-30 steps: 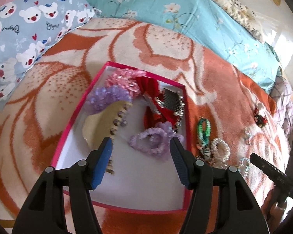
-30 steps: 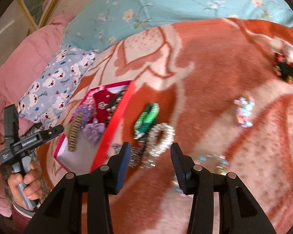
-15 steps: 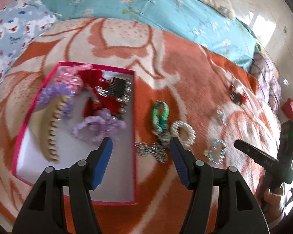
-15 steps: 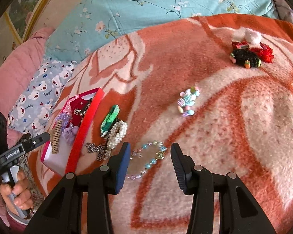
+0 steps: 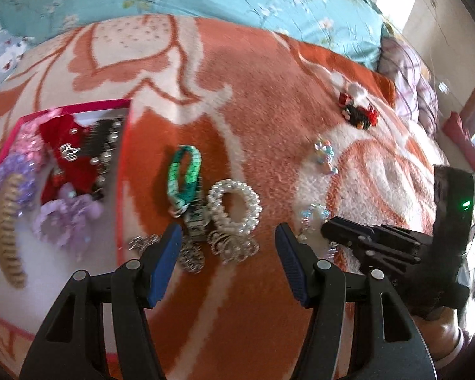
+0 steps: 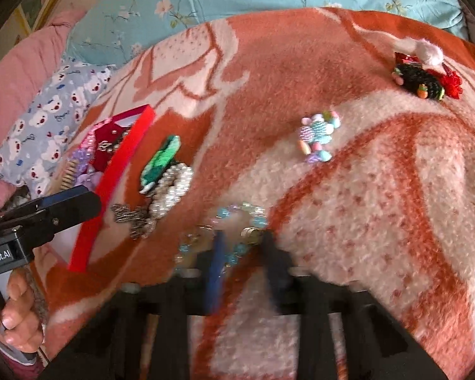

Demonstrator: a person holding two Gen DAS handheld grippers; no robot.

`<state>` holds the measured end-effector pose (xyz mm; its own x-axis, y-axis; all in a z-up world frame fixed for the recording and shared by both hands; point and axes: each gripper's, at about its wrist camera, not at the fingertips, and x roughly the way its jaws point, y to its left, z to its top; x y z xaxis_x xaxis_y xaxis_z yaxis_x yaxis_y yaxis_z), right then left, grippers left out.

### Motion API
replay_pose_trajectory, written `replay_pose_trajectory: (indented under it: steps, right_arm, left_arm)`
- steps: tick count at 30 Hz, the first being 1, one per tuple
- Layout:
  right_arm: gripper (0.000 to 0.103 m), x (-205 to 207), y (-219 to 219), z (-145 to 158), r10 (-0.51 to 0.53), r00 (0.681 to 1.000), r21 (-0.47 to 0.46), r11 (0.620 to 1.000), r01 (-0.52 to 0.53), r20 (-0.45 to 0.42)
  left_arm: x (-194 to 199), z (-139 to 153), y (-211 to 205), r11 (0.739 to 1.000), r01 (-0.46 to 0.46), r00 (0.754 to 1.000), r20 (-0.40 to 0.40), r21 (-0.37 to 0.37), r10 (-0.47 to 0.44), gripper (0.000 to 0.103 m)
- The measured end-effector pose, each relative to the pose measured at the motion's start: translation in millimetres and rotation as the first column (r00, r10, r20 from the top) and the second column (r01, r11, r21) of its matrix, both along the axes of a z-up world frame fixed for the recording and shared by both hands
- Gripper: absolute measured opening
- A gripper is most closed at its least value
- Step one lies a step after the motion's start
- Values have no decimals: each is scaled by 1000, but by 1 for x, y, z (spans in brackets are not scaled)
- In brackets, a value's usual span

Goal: Organize jewelry
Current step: 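Move both grippers to the bracelets lying beside the box, then grasp the white pearl bracelet with the left gripper while the right grasps the blue beaded bracelet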

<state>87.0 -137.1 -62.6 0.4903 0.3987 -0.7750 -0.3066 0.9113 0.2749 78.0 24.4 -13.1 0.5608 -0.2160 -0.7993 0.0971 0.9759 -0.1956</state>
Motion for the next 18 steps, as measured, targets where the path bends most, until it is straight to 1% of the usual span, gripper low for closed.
replay_pose_trajectory:
  steps: [1, 2, 6, 7, 9, 11, 13, 15, 18]
  right_arm:
    - [9, 2, -6, 0, -5, 1000, 27, 1000, 5, -8]
    - [7, 2, -10, 1, -9, 1000, 34, 999, 9, -9]
    - [7, 3, -29, 10, -47, 999, 50, 998, 46, 9]
    - [7, 4, -34, 12, -61, 998, 53, 997, 60, 16]
    - [7, 5, -43, 16, -79, 997, 70, 994, 78, 23]
    - [7, 7, -50, 19, -93, 995, 88, 992, 91, 27]
    - [7, 7, -55, 22, -102, 994, 105, 990, 99, 30]
    - [7, 8, -56, 22, -103, 994, 119, 988, 99, 25]
    - [7, 7, -54, 24, -97, 995, 128, 988, 92, 28]
  left_arm:
    - [5, -3, -5, 1000, 11, 1000, -9, 7, -11, 60]
    - [9, -6, -8, 1000, 16, 1000, -18, 13, -16, 60]
    - [24, -19, -23, 998, 46, 998, -49, 38, -44, 59]
    - [28, -23, -27, 997, 57, 997, -60, 43, -54, 56]
    - [34, -31, -31, 996, 73, 994, -83, 48, -69, 29]
    - [39, -41, -35, 995, 85, 991, -110, 47, -79, 20]
    - [40, -44, -36, 995, 89, 991, -105, 54, -82, 18]
    - [40, -44, -35, 995, 90, 991, -103, 43, -85, 13]
    - [36, -41, -30, 996, 86, 992, -92, 26, -83, 12]
